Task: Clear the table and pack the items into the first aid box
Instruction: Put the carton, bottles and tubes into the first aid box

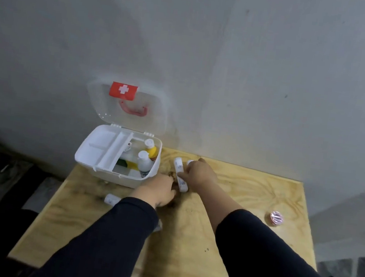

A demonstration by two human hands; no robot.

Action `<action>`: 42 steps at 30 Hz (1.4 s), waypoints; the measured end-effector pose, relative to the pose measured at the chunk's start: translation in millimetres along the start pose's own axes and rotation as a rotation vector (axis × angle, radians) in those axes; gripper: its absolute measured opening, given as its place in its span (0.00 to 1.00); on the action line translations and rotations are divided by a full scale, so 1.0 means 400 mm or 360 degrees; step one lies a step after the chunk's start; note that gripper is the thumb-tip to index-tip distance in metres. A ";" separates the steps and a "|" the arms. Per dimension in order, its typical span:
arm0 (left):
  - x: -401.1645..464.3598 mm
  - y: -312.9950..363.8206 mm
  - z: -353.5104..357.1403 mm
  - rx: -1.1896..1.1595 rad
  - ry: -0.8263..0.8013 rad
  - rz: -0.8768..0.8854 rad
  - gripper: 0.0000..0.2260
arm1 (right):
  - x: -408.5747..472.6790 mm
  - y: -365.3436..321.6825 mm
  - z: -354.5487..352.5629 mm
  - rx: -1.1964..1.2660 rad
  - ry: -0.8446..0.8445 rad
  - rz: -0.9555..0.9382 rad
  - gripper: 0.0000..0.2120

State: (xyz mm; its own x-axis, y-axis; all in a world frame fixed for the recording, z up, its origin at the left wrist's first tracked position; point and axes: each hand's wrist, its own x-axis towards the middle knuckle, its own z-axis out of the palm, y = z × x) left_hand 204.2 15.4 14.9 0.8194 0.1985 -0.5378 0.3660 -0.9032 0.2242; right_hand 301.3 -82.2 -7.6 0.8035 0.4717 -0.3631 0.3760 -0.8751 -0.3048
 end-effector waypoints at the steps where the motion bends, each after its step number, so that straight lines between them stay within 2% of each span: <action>1: 0.000 -0.002 0.002 0.0009 0.0001 -0.0006 0.19 | 0.004 -0.009 0.008 -0.0075 -0.0019 0.0024 0.22; 3: 0.001 -0.006 0.004 -0.0006 -0.0003 -0.0012 0.19 | 0.009 -0.023 0.019 -0.0189 -0.0009 0.0055 0.22; 5: 0.001 -0.009 0.006 -0.0005 -0.0001 -0.0032 0.20 | 0.003 -0.028 0.018 -0.0139 0.0008 0.0066 0.19; 8: -0.005 -0.004 0.008 0.0032 -0.0004 -0.0057 0.20 | -0.026 -0.016 0.001 0.0088 0.0035 0.0129 0.31; 10: -0.012 0.006 0.002 0.0007 -0.0023 -0.0046 0.20 | -0.050 -0.002 -0.023 0.0145 0.0035 0.0157 0.34; 14: -0.019 0.035 -0.041 -0.0072 0.0043 0.0093 0.17 | -0.112 0.017 -0.105 0.0313 0.0136 0.0158 0.28; 17: -0.040 0.058 -0.100 -0.0091 0.0152 0.0189 0.16 | -0.168 0.005 -0.178 0.0405 0.0289 0.0188 0.30; 25: -0.128 -0.028 -0.258 -0.0020 0.0476 0.0249 0.22 | -0.242 -0.161 -0.289 0.0668 0.0635 0.0063 0.16; 29: -0.171 -0.161 -0.281 -0.0055 0.0535 0.0170 0.20 | -0.253 -0.302 -0.266 0.0845 0.0686 -0.0032 0.14; 33: -0.202 -0.299 -0.261 0.0028 0.0485 0.0114 0.22 | -0.246 -0.425 -0.206 0.0893 0.0716 -0.0066 0.12; 37: -0.218 -0.398 -0.215 0.0011 0.0436 0.0126 0.25 | -0.207 -0.497 -0.098 0.1019 0.0746 -0.0020 0.15; 42: -0.192 -0.470 -0.168 0.0059 0.0449 0.0218 0.25 | -0.164 -0.539 0.031 0.0920 0.0861 0.0092 0.14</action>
State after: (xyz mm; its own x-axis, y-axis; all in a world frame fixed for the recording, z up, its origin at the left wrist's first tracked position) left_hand 102.2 195.8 68.7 0.9520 0.1671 -0.2565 0.2316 -0.9410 0.2467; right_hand 161.8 76.6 71.1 0.9830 0.1792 0.0403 0.1464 -0.6318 -0.7612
